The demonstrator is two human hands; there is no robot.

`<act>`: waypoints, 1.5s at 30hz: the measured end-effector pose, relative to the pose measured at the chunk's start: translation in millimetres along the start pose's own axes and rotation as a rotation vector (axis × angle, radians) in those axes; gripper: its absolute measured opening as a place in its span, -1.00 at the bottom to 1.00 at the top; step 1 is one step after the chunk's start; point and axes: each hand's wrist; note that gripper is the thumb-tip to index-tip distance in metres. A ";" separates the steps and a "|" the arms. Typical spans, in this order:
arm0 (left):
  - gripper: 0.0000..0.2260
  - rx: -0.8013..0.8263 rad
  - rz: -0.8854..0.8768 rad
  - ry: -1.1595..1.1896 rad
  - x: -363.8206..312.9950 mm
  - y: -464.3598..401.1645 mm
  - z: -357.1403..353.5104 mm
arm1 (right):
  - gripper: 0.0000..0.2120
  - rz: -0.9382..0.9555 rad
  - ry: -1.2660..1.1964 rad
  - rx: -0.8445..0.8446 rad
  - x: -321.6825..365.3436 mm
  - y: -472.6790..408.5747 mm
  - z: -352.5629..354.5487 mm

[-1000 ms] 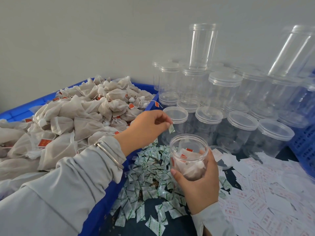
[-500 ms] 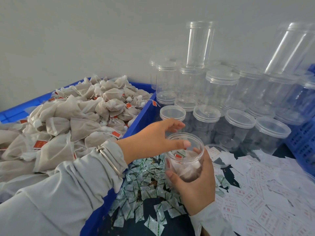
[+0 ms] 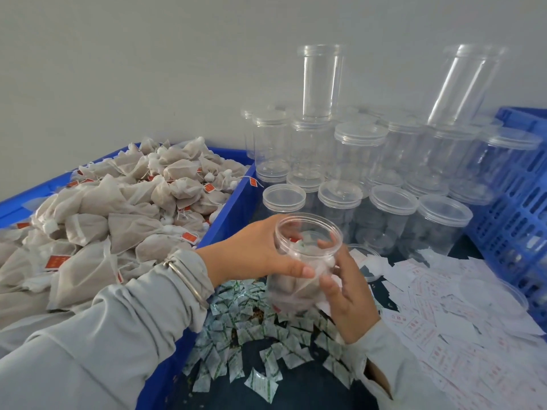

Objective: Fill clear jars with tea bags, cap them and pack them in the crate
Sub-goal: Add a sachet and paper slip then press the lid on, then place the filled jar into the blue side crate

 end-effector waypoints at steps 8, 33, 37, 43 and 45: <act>-0.23 -0.167 0.083 -0.079 -0.6 0.9 5.2 | -0.73 -0.422 0.719 -0.050 -42.2 1.5 59.1; -0.32 -0.097 0.149 -0.168 1.1 0.5 3.3 | -0.69 -0.511 1.014 -0.066 -53.9 -3.5 34.4; -0.28 -0.089 0.139 -0.150 -2.6 1.8 3.4 | -0.85 -0.378 0.755 -0.336 -44.4 -2.3 39.7; -0.21 -0.073 0.102 -0.177 -1.1 2.3 3.3 | -0.90 0.115 0.508 -0.692 10.8 -6.6 46.0; -0.16 -0.057 0.088 -0.189 -0.7 1.6 2.7 | -0.83 0.139 0.360 -0.589 27.7 -10.0 43.1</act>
Point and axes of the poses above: each hand's wrist, its own y-axis away from the middle knuckle, its own z-axis out of the back of the hand, x = y × z, and after that the axes turned 1 degree about -x, right-handed
